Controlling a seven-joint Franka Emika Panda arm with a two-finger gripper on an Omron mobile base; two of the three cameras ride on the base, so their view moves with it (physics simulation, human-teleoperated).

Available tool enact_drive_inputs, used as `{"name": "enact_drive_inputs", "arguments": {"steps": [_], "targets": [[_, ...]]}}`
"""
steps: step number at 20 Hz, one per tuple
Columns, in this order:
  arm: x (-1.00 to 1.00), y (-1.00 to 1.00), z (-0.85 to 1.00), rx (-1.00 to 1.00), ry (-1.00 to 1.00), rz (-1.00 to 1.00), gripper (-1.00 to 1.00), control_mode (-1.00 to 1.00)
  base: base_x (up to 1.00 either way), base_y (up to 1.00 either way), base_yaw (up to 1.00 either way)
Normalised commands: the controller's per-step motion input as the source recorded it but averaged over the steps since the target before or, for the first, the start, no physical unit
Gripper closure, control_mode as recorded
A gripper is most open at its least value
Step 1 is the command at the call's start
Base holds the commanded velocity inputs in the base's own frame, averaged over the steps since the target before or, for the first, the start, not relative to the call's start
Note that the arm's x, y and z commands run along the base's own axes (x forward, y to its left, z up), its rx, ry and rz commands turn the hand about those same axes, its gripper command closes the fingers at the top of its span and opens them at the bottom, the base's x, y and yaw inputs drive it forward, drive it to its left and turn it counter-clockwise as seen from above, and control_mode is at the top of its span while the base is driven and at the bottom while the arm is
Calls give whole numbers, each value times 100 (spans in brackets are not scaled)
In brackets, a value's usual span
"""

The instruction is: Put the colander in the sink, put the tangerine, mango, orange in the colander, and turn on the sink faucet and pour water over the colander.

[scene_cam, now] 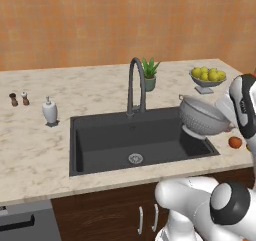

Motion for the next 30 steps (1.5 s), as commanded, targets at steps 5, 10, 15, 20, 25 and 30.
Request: {"name": "enact_drive_inputs", "arguments": {"steps": [5, 10, 15, 20, 25, 30], "targets": [[43, 6, -49, -2, -3, 21, 100, -100, 0, 0, 0], [55, 10, -44, -5, 0, 19, 100, -100, 0, 0, 0], [47, 16, -49, -5, 0, 16, 100, -100, 0, 0, 0], [40, 22, -46, -1, -3, 17, 100, -100, 0, 0, 0], [44, 28, -48, 0, -4, 16, 100, -100, 0, 0, 0], [35, 25, -46, 0, -9, 14, 100, -100, 0, 0, 0]]}}
